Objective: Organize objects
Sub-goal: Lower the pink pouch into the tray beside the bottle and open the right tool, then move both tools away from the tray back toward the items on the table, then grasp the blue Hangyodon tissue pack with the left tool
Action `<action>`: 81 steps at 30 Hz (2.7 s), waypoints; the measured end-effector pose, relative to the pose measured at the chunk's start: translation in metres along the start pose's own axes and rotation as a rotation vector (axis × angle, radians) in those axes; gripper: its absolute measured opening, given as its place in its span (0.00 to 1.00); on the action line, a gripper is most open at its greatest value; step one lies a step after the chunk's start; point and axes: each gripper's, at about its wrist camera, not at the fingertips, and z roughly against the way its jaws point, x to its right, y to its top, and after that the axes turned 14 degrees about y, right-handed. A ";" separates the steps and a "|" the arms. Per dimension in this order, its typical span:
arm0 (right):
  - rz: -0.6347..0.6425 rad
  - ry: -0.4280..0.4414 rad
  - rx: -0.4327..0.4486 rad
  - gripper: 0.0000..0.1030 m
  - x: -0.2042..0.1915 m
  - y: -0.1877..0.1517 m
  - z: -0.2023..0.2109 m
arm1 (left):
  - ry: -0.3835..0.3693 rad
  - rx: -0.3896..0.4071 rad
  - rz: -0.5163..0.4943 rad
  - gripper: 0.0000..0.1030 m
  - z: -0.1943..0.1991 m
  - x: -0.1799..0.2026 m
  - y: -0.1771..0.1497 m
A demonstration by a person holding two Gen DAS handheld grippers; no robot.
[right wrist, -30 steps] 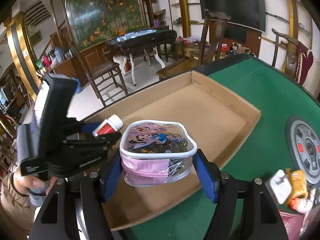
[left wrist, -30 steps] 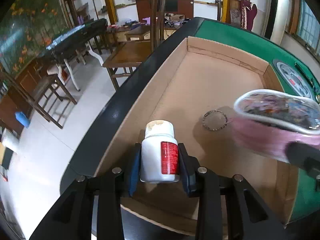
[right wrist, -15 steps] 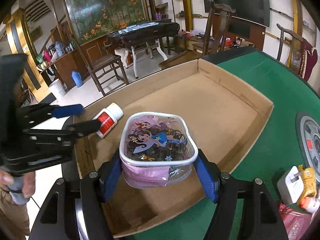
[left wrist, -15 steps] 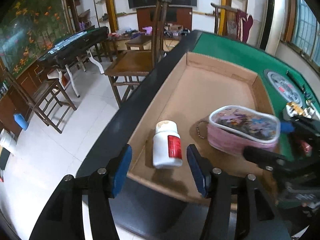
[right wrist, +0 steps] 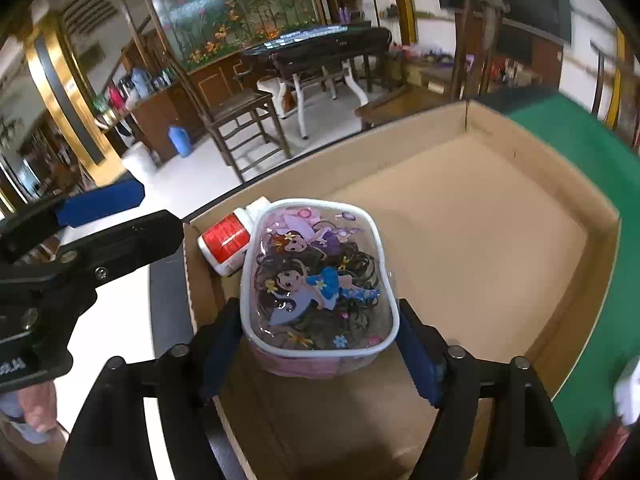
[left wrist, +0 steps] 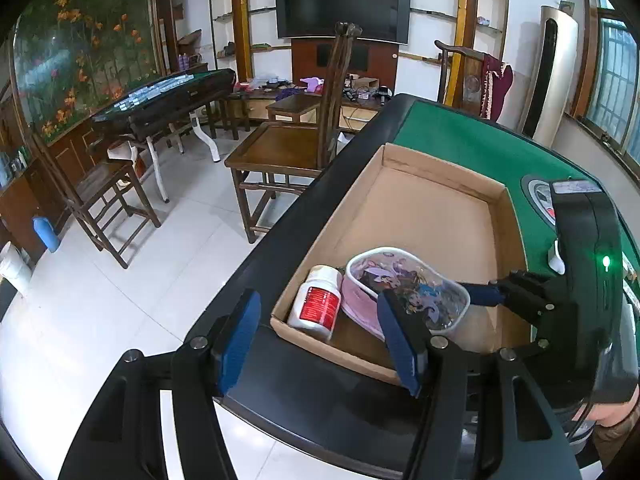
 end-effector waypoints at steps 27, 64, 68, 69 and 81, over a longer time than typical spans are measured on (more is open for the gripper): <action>-0.193 -0.123 0.435 1.00 0.078 -0.143 0.244 | -0.226 0.033 -0.216 0.66 0.061 0.150 -0.031; -0.408 -0.202 0.669 1.00 0.140 -0.202 0.324 | -0.559 -0.162 -0.452 0.69 0.077 0.312 -0.083; -0.417 -0.209 0.671 1.00 0.142 -0.204 0.326 | -0.534 -0.151 -0.484 0.69 0.076 0.327 -0.089; -0.417 -0.210 0.671 1.00 0.142 -0.204 0.326 | -0.525 -0.147 -0.489 0.69 0.075 0.330 -0.090; -0.415 -0.214 0.669 1.00 0.145 -0.205 0.326 | -0.413 -0.098 -0.570 0.97 0.070 0.353 -0.100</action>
